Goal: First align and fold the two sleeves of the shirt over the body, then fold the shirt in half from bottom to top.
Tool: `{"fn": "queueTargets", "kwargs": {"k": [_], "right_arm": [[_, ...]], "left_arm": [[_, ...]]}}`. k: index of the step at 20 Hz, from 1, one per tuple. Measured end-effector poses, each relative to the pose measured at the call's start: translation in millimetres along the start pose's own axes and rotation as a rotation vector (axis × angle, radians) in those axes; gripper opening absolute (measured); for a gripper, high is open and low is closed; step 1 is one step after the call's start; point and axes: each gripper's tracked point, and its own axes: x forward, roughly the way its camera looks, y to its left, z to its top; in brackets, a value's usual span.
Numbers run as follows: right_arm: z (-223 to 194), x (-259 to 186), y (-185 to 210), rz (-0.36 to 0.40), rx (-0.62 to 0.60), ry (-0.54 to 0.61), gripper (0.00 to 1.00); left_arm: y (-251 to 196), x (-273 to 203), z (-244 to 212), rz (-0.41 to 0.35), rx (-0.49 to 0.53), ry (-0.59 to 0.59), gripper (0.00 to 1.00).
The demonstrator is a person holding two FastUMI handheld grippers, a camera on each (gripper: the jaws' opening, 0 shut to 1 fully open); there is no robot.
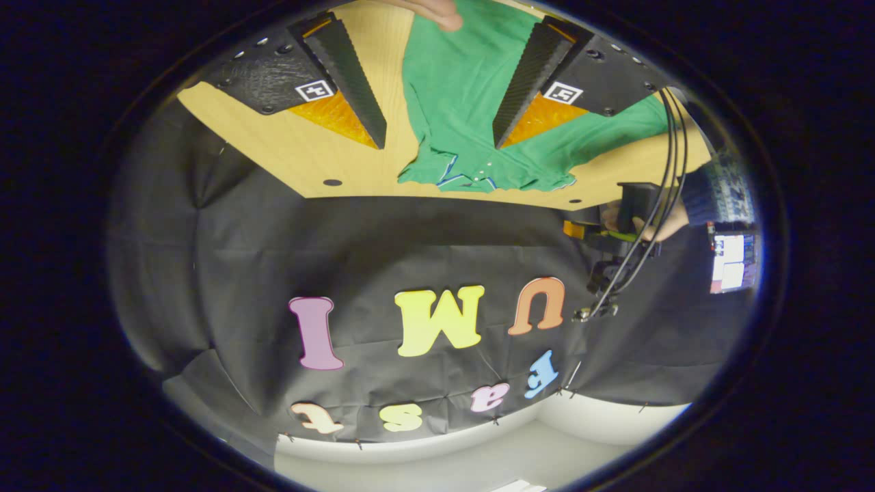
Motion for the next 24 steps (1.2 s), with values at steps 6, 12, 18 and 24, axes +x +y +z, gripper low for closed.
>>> {"fn": "queueTargets", "kwargs": {"k": [6,12,18,24], "right_arm": [[7.4,-4.2,-9.6,0.067,0.088,-0.073,0.95],[-6.4,-1.1,-28.8,0.034,0.040,-0.057,0.96],[-14.4,1.5,-33.9,0.041,0.057,-0.043,0.92],[-20.9,3.7,-38.5,0.046,0.085,-0.023,0.95]], "left_arm": [[11.6,55.3,-68.0,-0.051,-0.051,0.190,1.00],[11.6,81.4,-89.8,-0.026,0.003,0.256,0.83],[8.5,87.4,-84.7,0.005,0.034,0.254,0.27],[-13.4,92.9,-58.4,0.046,0.161,0.206,0.17]]}}
